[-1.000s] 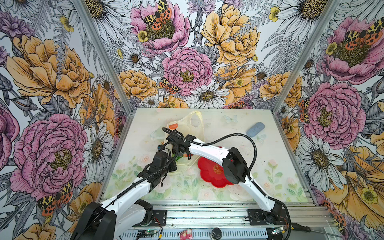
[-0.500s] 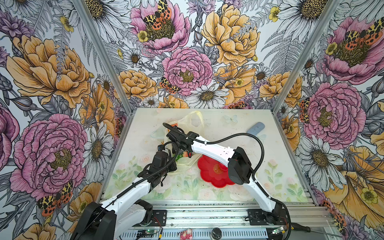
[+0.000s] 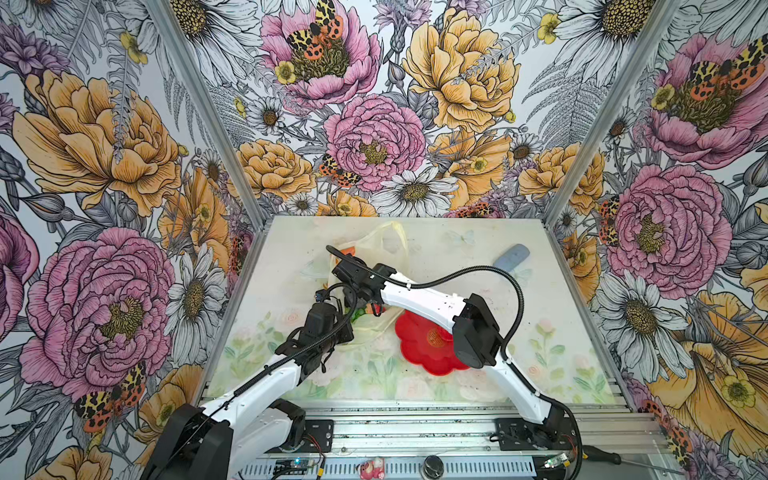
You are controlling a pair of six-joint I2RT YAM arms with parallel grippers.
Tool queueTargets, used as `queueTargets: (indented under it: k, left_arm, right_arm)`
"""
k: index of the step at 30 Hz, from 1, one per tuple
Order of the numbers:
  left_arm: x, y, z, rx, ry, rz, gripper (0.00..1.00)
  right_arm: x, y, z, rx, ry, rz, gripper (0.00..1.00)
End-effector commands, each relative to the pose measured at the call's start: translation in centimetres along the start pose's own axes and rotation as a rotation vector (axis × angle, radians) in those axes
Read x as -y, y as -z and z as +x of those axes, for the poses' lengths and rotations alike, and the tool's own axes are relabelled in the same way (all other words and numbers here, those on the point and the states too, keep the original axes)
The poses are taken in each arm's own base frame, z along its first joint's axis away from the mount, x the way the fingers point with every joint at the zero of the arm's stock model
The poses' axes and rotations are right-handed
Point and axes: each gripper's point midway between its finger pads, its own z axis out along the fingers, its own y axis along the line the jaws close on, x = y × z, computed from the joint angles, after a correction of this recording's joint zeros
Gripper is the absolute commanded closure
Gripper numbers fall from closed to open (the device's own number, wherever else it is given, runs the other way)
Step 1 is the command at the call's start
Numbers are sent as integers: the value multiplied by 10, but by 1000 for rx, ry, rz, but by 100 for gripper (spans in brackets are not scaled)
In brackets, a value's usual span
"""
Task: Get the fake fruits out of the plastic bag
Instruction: 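Reach down toward the orange fruit with the right gripper, pushing bag aside, then lift the orange fruit out and carry it over the red plate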
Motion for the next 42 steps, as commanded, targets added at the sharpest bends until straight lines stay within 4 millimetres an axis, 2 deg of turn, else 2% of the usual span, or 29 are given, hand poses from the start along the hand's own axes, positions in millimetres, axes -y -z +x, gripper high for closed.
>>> queueTargets:
  k: [1,9,13,17,19,21,25,32,38,42]
  left_arm:
    - [6,0,-7,19,-10,28,100]
    - [6,-1,-7,18,-12,27,100]
    - [6,-1,-7,19,-12,29,100]
    - [6,-1,-7,19,-12,28,100]
    - [6,-1,-7,18,-12,27,100]
    - [6,0,-7,20,-11,25,100]
    - [6,-1,-7,20,-13,27,100]
    - [6,-1,-7,20,-13,26,100]
    - [7,-1,-7,19,-13,27,100]
    - [7,-1,-7,16,-14,30,100]
  right_arm:
    - [3,-12,1,-11,-18,6,29]
    - [10,-29,7,-31,-14,31,24]
    - [13,-40,3,-28,-17,34,21]
    - [2,-52,-8,-10,-7,-19,20]
    - [2,-58,-12,1,-10,-18,22]
    - [7,-58,-18,18,-22,-2,29]
    - [11,-46,-29,50,-27,5,44]
    - [1,7,-40,100,2,-18,74]
    - [7,62,-32,139,-23,-58,79]
    - [14,77,-18,138,-50,-79,80]
